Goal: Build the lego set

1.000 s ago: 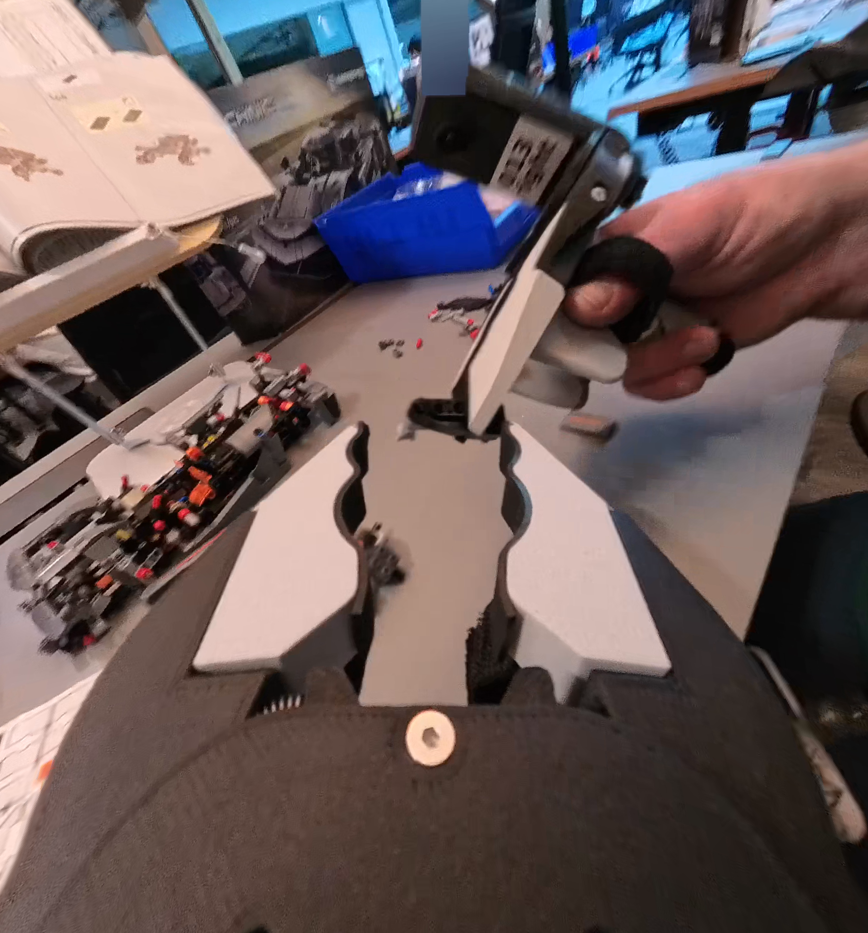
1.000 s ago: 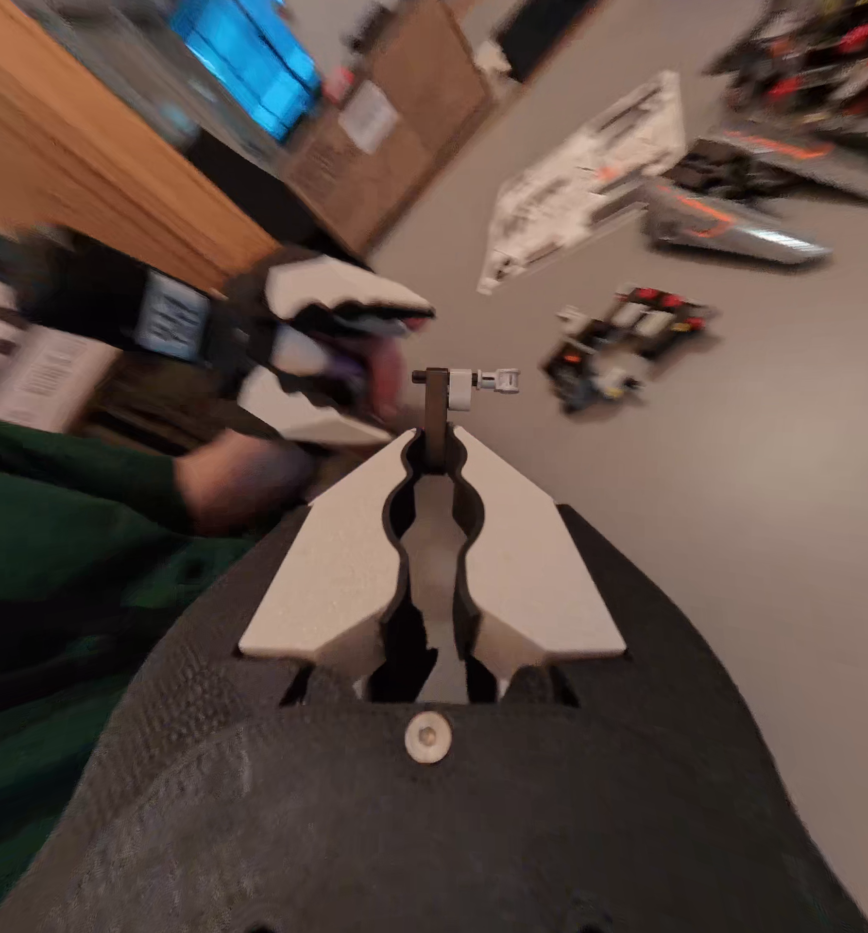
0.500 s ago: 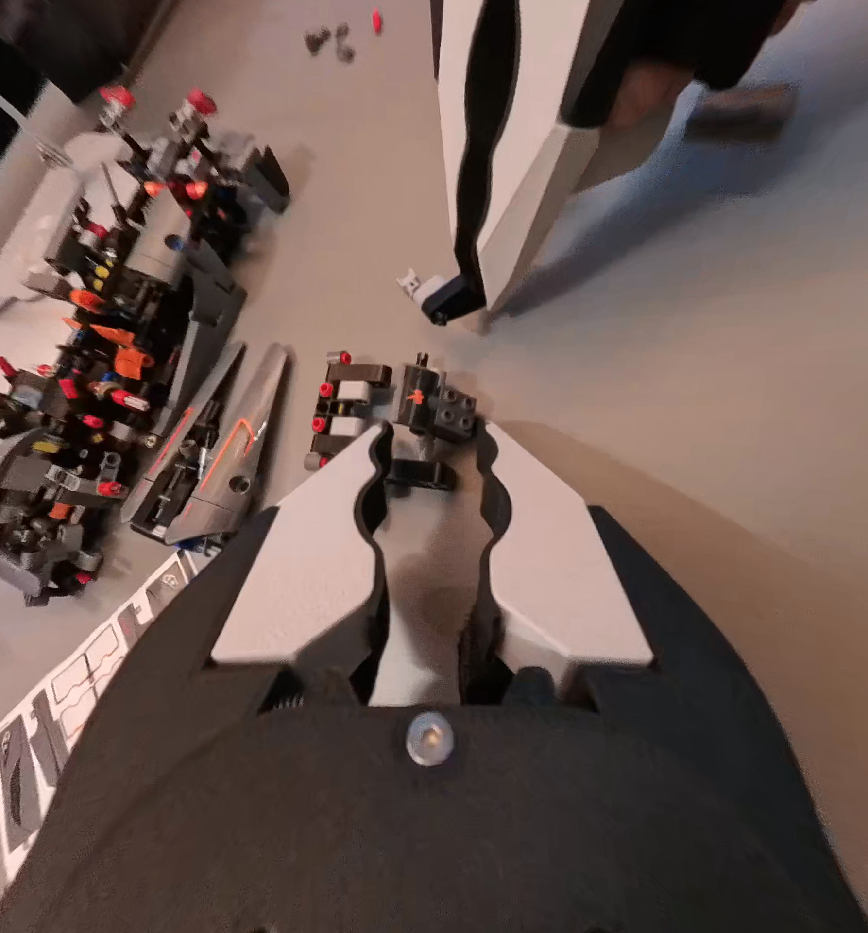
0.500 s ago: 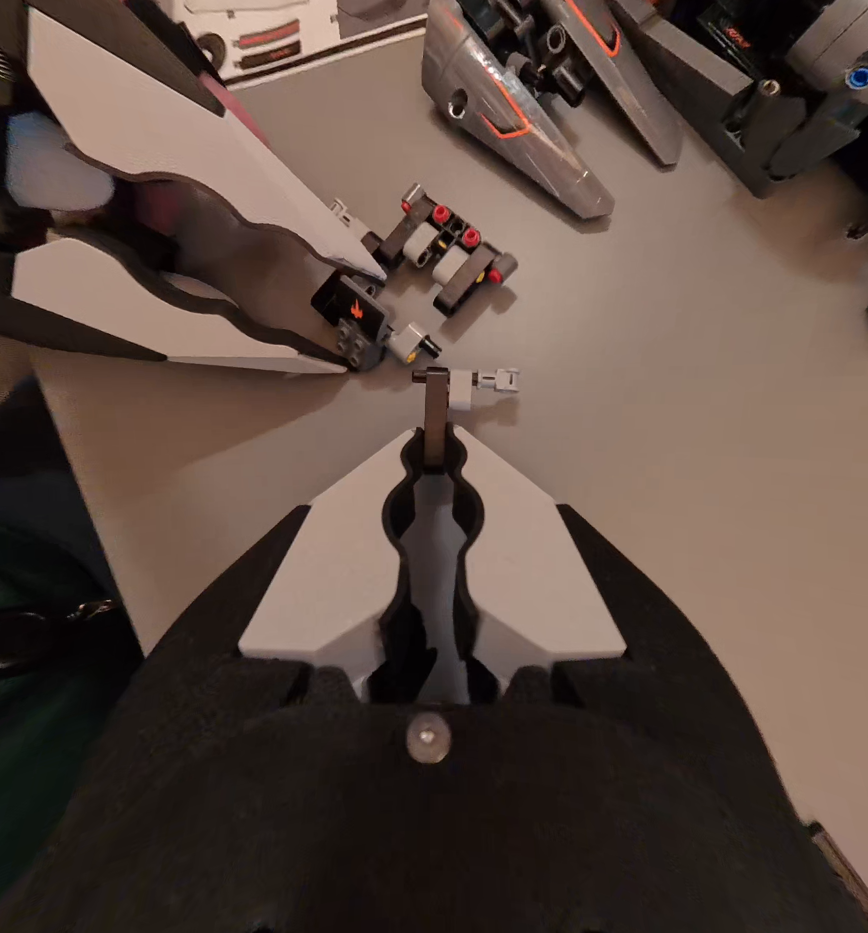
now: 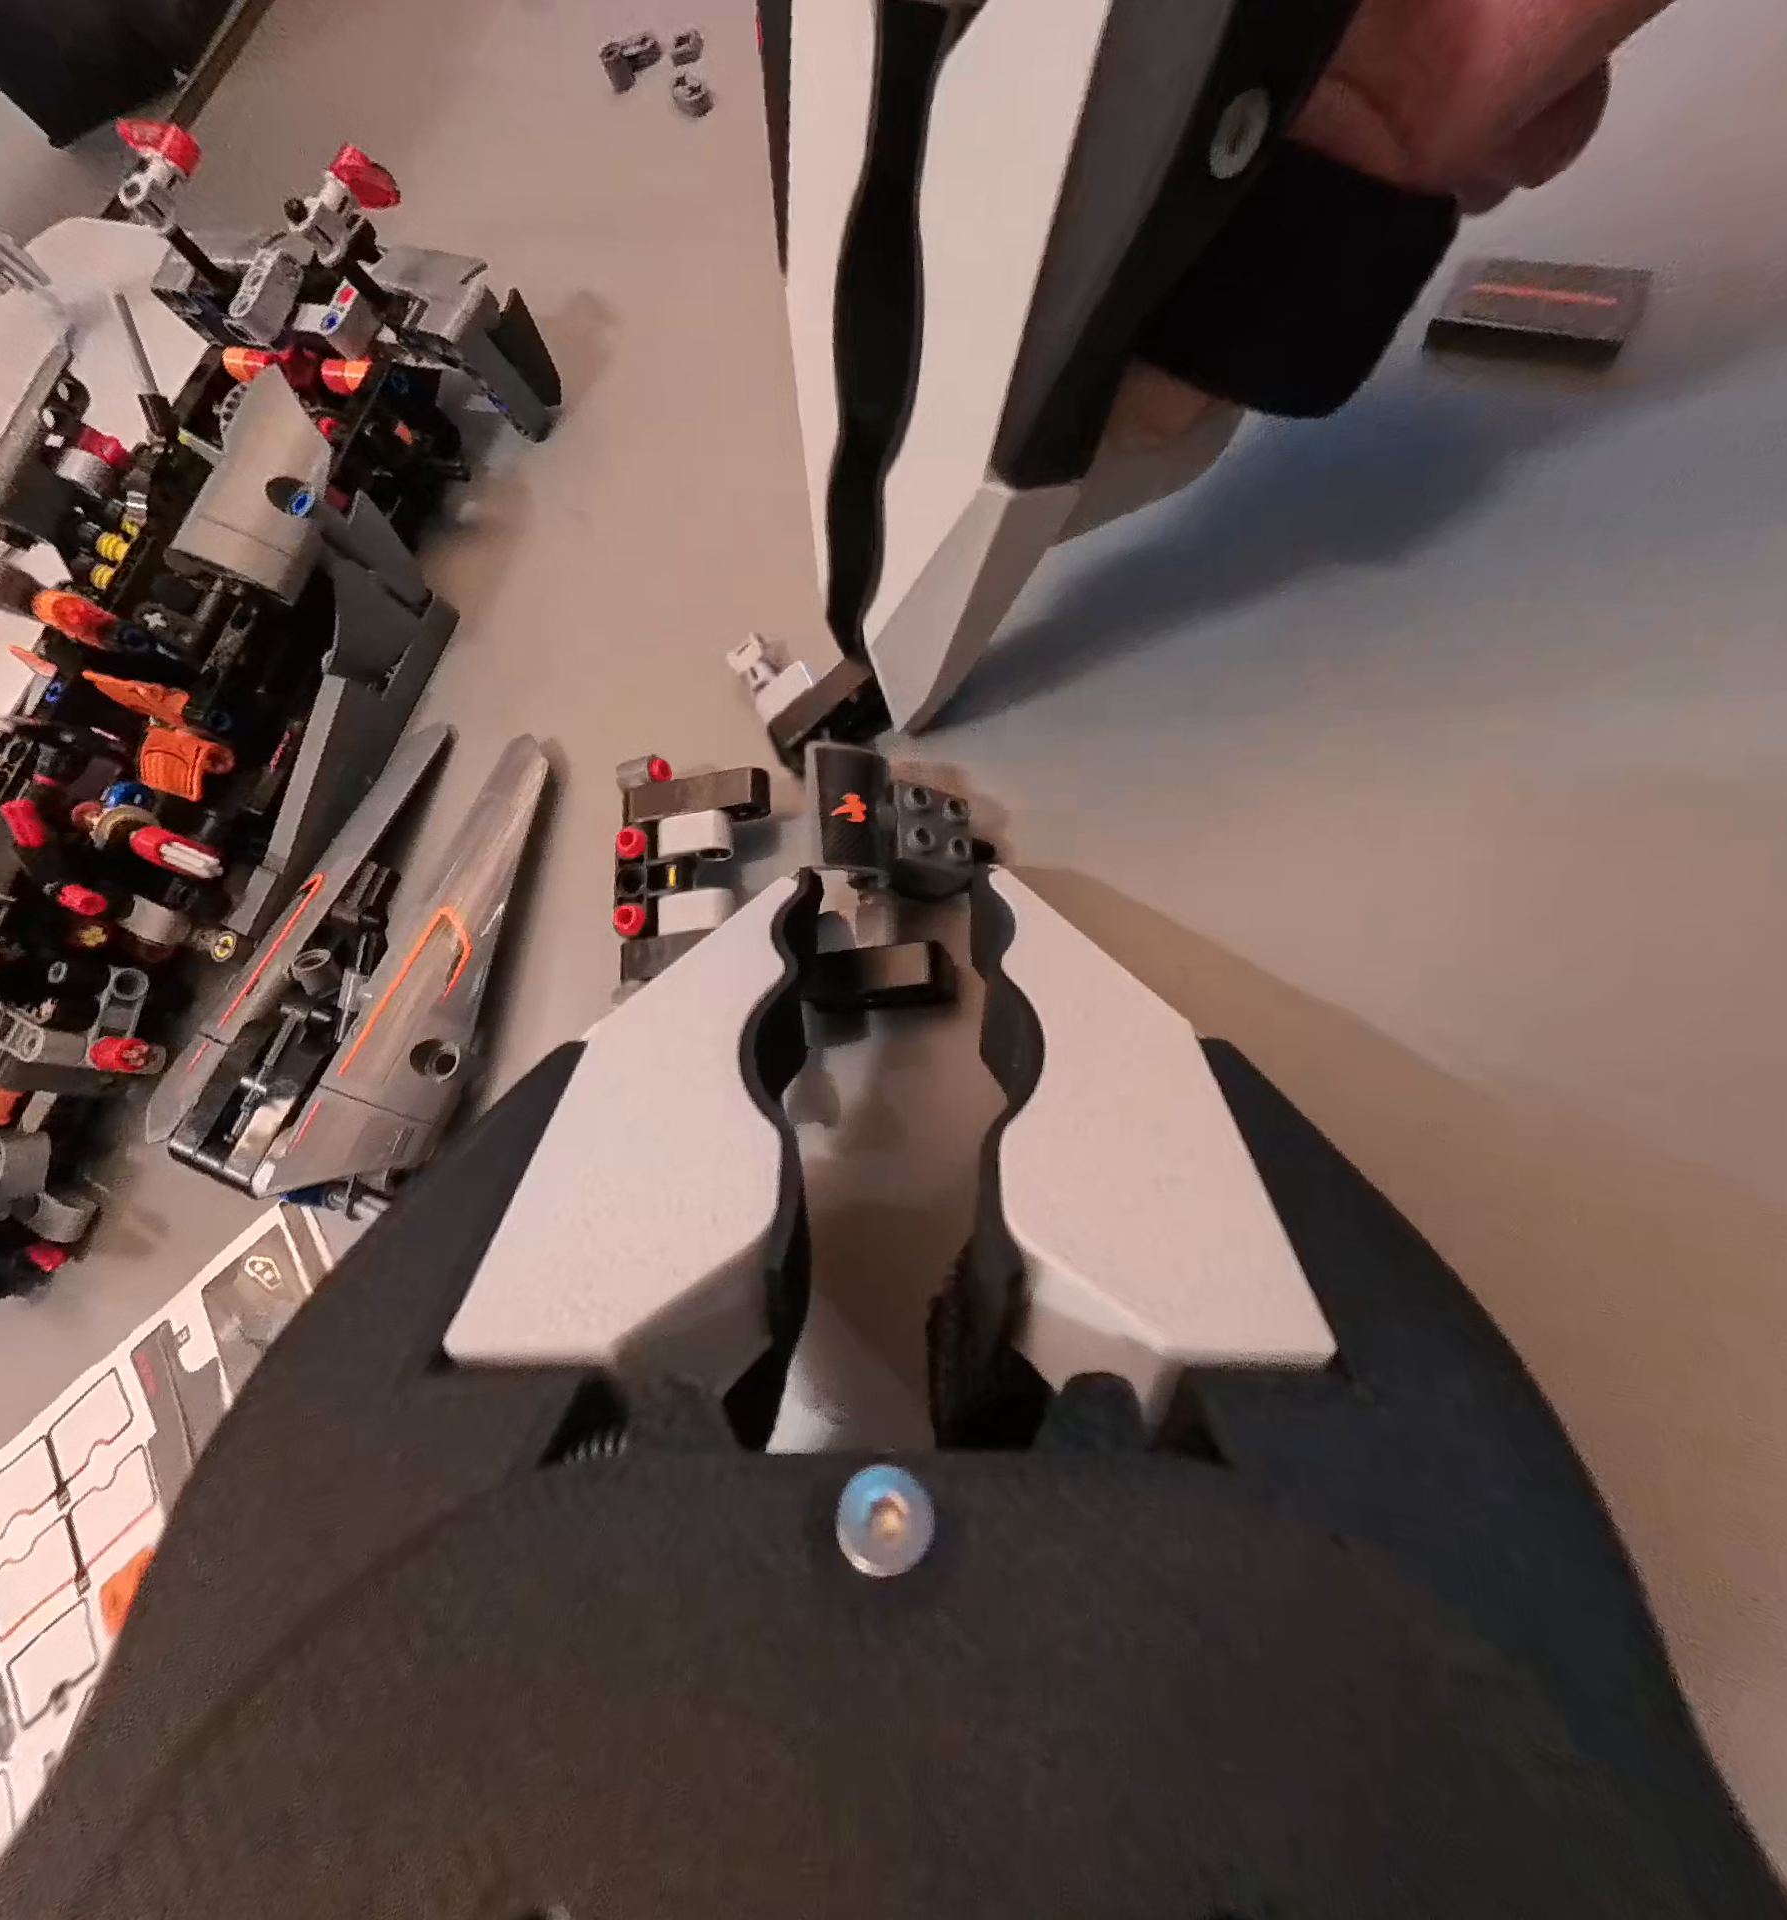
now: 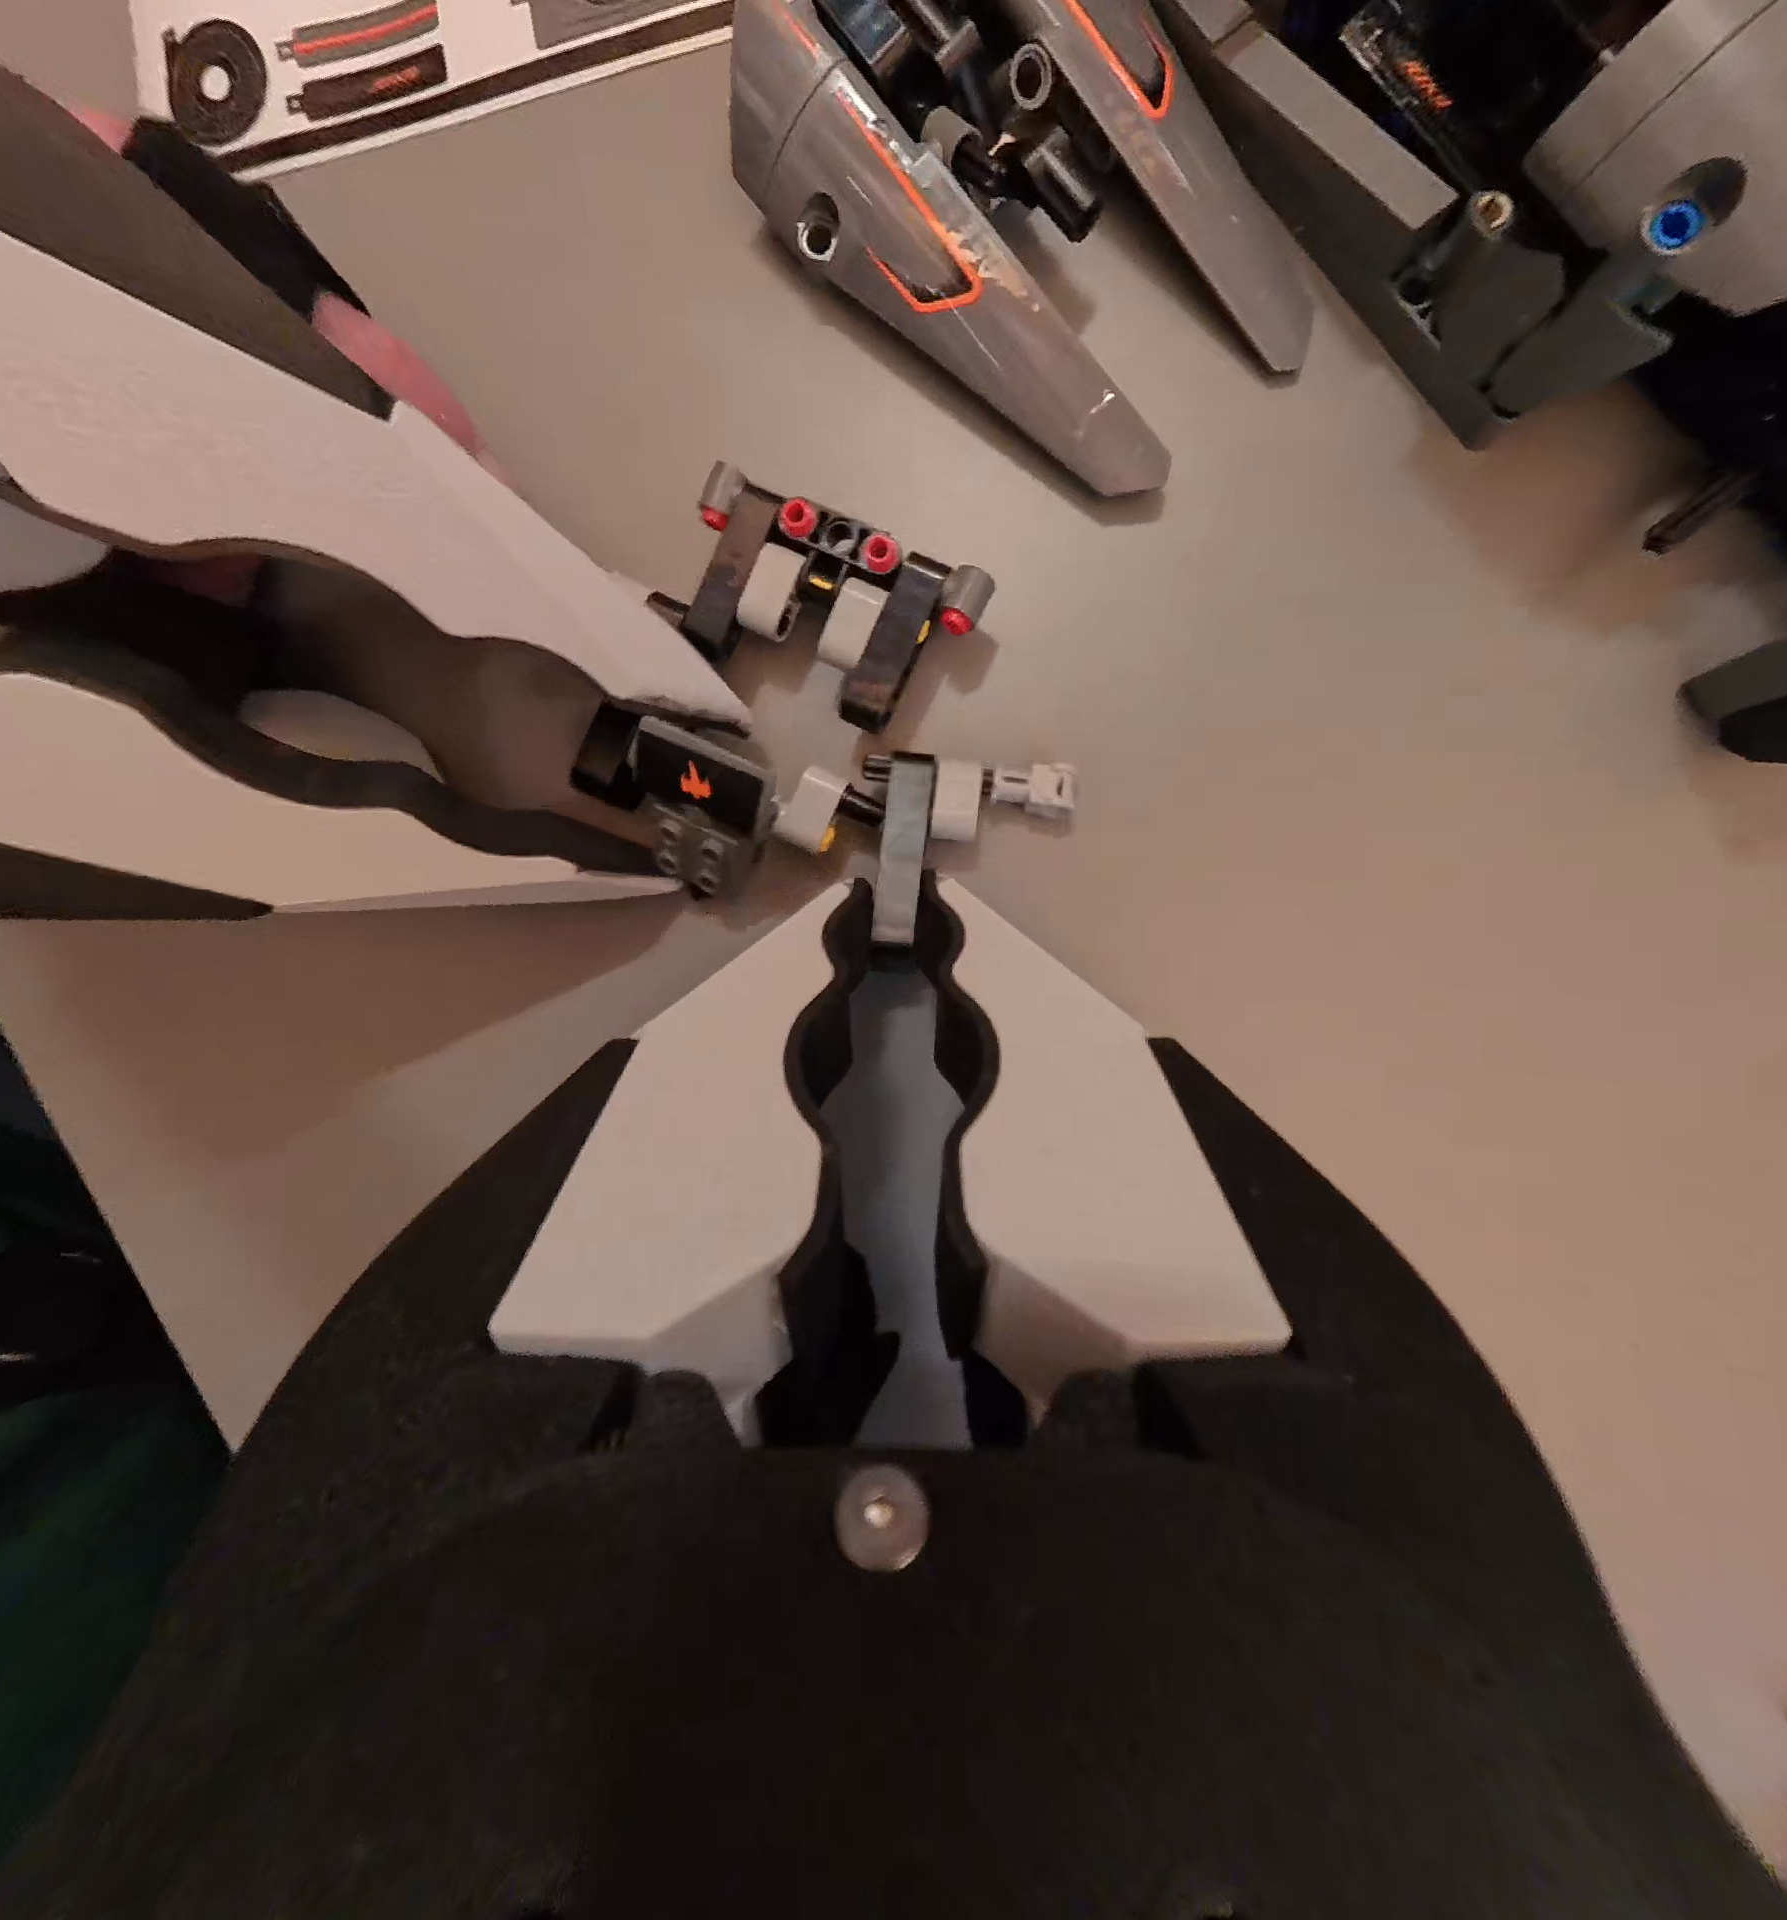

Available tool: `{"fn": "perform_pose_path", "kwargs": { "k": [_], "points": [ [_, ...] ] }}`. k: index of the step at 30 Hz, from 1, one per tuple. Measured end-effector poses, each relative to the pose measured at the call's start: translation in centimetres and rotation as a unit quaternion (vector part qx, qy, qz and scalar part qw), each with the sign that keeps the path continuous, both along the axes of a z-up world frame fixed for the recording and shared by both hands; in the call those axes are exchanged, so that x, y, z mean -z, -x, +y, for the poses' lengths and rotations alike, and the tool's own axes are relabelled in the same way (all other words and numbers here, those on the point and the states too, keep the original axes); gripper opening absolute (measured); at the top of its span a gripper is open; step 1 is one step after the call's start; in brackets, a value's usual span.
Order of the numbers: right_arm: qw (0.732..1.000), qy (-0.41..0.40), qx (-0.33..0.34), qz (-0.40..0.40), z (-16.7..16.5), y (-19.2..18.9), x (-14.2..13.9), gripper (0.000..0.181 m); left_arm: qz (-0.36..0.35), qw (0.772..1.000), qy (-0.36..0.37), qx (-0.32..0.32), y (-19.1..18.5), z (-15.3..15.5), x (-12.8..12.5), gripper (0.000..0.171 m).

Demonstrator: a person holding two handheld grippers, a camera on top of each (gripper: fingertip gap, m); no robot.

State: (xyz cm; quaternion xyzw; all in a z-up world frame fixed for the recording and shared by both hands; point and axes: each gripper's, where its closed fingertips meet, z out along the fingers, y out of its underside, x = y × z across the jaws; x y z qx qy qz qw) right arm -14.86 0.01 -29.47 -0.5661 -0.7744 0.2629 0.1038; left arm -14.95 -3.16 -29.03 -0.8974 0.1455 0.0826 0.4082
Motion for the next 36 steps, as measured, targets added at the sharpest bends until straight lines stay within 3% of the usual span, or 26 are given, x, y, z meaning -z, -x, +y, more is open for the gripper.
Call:
{"fn": "perform_pose_path", "kwargs": {
  "k": [10,24,36],
  "points": [
    [0.998,0.055,0.019,0.025,0.08,0.46,-0.12,0.006,-0.020,1.000,0.002,-0.003,-0.30,0.32,-0.08,0.024],
    [0.998,0.039,0.018,0.040,-0.32,0.68,-0.23,0.014,-0.030,0.999,-0.011,0.002,-0.38,0.32,-0.52,0.020],
    [0.998,0.041,0.008,0.046,-0.15,1.05,-0.13,0.006,-0.037,0.999,-0.007,0.003,-0.31,0.31,-0.42,0.019]
  ]
}}
